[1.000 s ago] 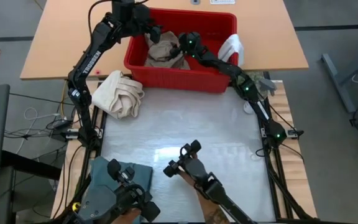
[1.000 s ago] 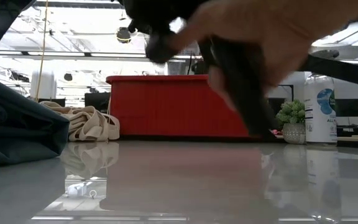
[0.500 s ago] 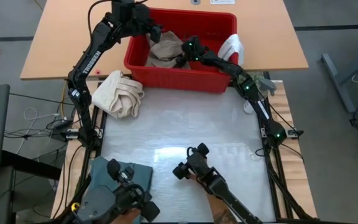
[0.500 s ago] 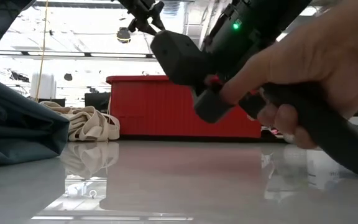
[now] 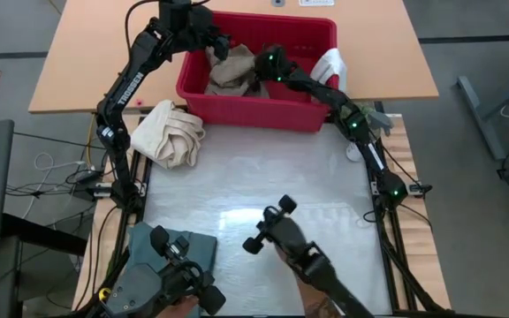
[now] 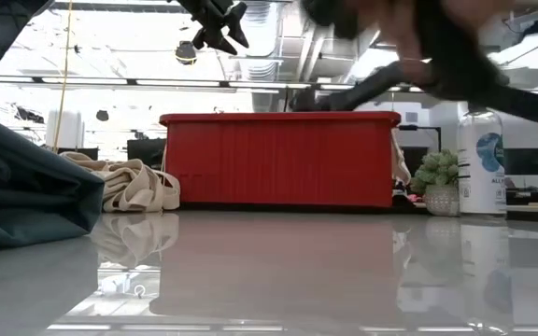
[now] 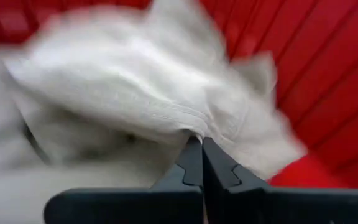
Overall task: Fold Laundry from Bin
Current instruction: Put the brown shorts in the center of the table
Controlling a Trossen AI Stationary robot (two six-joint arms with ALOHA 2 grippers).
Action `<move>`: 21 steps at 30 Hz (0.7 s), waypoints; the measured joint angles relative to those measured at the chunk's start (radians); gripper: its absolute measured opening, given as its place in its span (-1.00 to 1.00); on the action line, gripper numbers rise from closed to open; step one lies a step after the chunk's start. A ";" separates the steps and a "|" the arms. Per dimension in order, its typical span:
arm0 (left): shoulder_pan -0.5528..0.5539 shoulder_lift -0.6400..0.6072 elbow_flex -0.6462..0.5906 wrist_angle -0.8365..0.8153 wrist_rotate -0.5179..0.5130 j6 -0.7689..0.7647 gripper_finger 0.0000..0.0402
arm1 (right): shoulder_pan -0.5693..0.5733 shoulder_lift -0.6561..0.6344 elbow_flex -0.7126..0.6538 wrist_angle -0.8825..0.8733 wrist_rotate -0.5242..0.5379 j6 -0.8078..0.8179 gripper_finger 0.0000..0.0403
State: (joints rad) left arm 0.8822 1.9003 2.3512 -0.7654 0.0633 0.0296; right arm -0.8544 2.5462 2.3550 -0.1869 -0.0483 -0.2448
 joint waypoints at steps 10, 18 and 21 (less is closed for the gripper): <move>0.000 0.000 0.000 0.051 -0.021 0.084 0.15 | -0.041 -0.442 -0.001 0.117 -0.083 0.001 -0.92; 0.026 -0.001 0.000 0.122 -0.076 0.153 0.15 | 0.045 -0.839 0.002 0.058 -0.547 0.121 -0.92; 0.029 -0.001 0.000 0.140 -0.073 0.140 0.15 | 0.103 -0.957 0.002 -0.061 -0.609 0.141 -0.92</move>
State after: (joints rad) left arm 0.9116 1.8992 2.3512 -0.6254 -0.0095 0.1698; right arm -0.7515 1.5896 2.3573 -0.2483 -0.6570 -0.1039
